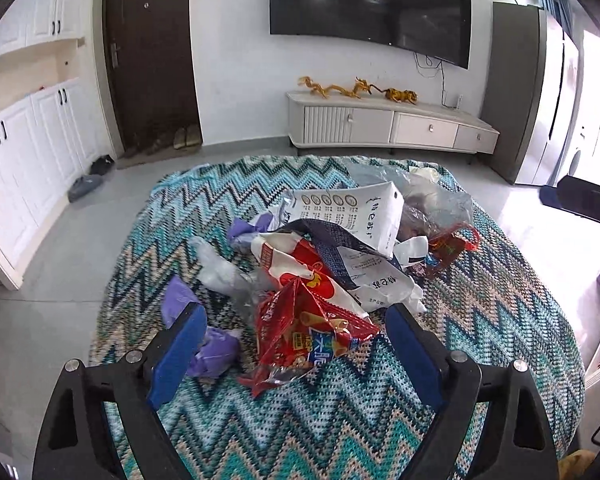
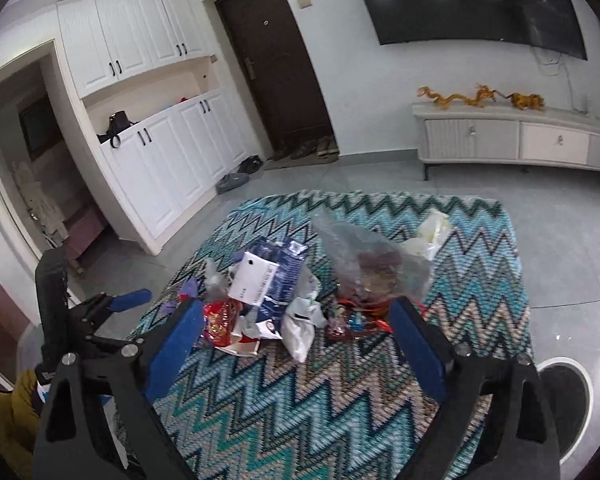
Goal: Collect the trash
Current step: 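Grasp the red snack wrapper with the left tool while the right tool grasps the white-blue carton, then carry the red wrapper and white carton over the trash bin with both tools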
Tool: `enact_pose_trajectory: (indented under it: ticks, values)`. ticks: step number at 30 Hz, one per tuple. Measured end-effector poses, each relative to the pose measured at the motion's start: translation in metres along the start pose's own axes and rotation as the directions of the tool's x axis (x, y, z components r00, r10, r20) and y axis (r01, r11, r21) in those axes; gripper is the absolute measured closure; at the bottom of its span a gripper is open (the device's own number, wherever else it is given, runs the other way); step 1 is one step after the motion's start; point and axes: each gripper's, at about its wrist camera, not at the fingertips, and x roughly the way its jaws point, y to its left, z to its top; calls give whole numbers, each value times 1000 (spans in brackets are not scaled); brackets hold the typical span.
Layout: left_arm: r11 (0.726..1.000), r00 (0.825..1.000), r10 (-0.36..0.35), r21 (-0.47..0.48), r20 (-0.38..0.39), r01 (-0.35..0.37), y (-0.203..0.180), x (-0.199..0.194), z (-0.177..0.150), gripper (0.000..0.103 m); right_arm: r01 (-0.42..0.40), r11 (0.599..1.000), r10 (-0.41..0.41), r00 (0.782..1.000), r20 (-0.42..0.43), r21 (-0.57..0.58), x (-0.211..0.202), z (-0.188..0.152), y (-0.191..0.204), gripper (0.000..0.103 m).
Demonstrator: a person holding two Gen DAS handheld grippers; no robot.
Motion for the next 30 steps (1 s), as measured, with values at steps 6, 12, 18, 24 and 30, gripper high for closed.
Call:
enact_pose_trajectory:
  ticks: [6,12,18,24,30]
  values:
    - [997,996,-41,-71,-75,35,12,36,4,26,-88,995,93,986,-136,42,81,13,15,12]
    - [988,987,-101,-128,-123,85,23,51,-2,58,-87,986,119,966,-230,143,139,9,10,33]
    - [980,985,-128,-168,-115,107,27,47,-7,77,-128,973,168,963,-212,192,148,6,3,67]
    - [982,994,-98,-165,-56,88,29,19,0,79,-170,972,192,974,-124,164,111,9,10,69]
    - [987,998,-63,-149,3,63,25,-14,12,79,-209,965,217,976,-35,156,66,12,9,70]
